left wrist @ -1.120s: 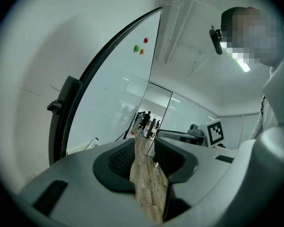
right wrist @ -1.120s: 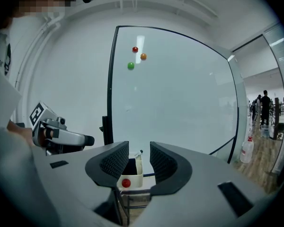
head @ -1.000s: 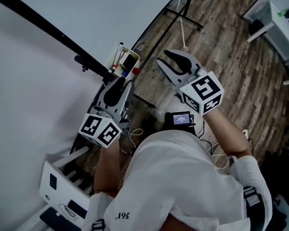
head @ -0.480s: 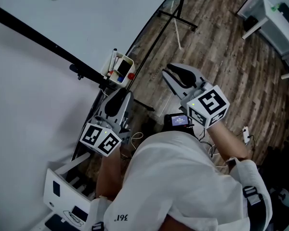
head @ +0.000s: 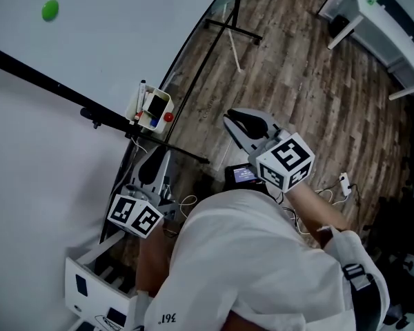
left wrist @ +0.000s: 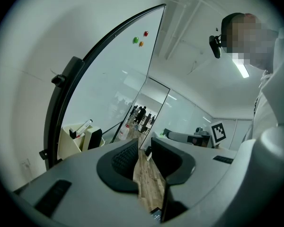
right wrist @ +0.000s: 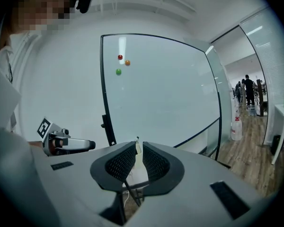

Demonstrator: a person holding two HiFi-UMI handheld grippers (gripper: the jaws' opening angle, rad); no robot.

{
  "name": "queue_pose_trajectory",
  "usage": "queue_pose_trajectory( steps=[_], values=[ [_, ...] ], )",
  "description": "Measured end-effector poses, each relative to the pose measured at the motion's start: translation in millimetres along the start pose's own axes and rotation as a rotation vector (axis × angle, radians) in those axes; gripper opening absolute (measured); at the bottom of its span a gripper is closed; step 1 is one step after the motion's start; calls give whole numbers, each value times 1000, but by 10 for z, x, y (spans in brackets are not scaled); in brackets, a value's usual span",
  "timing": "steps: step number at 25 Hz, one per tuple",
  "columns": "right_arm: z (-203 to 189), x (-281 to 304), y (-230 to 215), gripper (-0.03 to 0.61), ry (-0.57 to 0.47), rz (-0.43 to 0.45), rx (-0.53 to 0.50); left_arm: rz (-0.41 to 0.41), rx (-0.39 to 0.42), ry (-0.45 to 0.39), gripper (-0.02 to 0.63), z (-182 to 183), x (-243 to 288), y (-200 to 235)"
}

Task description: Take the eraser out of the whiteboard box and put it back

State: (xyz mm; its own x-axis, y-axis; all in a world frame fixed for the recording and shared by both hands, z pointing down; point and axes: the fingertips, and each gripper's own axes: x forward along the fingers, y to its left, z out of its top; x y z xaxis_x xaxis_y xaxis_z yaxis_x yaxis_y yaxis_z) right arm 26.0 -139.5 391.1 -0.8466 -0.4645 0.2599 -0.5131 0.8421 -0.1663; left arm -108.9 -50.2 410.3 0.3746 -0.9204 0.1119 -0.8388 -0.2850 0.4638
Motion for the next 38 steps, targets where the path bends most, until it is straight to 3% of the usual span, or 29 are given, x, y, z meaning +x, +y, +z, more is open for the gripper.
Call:
queue_pose_trajectory(
  steps=[9, 17, 38],
  values=[
    [-197, -126, 26, 51, 44, -27, 22, -4, -39, 45, 69, -218, -83, -62],
    [-306, -164, 39, 38, 50, -37, 38, -58, -29, 84, 69, -364, -66, -181],
    [-327, -158, -34, 25, 53, -71, 42, -75, -52, 121, 69, -463, -52, -128]
  ],
)
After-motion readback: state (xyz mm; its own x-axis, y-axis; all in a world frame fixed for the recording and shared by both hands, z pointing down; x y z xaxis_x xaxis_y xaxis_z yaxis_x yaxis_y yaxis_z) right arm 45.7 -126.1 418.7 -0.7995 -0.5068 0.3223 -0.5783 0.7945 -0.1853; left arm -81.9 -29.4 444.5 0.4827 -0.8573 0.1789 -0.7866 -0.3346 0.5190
